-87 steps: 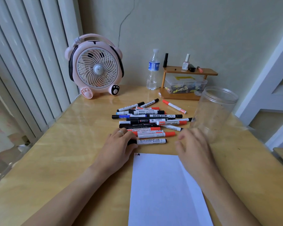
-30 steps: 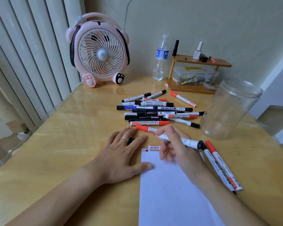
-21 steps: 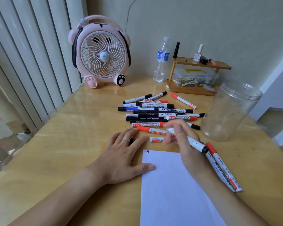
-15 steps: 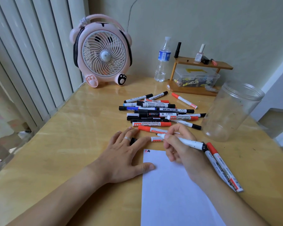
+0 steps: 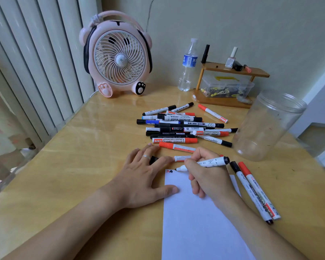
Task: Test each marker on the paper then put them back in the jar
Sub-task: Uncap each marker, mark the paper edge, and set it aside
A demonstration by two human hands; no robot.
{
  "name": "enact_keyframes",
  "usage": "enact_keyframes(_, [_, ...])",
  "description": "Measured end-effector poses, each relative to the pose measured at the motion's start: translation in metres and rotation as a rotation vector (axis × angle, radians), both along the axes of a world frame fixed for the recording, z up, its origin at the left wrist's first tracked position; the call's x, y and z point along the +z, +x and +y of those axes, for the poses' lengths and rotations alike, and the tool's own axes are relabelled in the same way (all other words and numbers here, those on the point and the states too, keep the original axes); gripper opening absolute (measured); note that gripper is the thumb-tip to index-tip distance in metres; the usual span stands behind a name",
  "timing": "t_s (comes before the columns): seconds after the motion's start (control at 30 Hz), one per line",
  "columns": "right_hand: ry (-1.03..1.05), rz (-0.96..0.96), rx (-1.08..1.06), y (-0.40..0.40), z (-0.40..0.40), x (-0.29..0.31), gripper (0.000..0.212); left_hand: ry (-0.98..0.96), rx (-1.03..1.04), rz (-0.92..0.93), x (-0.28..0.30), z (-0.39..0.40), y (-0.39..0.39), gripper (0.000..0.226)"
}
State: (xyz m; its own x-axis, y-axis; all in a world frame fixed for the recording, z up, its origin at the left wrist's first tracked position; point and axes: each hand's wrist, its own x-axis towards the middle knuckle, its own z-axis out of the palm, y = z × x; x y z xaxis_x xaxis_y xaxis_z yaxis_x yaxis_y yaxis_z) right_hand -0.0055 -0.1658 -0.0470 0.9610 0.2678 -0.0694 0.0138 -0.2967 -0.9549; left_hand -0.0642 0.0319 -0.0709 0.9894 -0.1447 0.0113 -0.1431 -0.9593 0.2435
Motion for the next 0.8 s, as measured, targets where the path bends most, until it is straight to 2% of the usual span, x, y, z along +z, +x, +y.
enact_keyframes(0.8, [-0.029, 0.008, -0.002, -0.0034, 0.0029, 0.0068, 0.014, 0.006, 0.000, 0.007, -0.0005, 0.0005, 0.0004, 0.086])
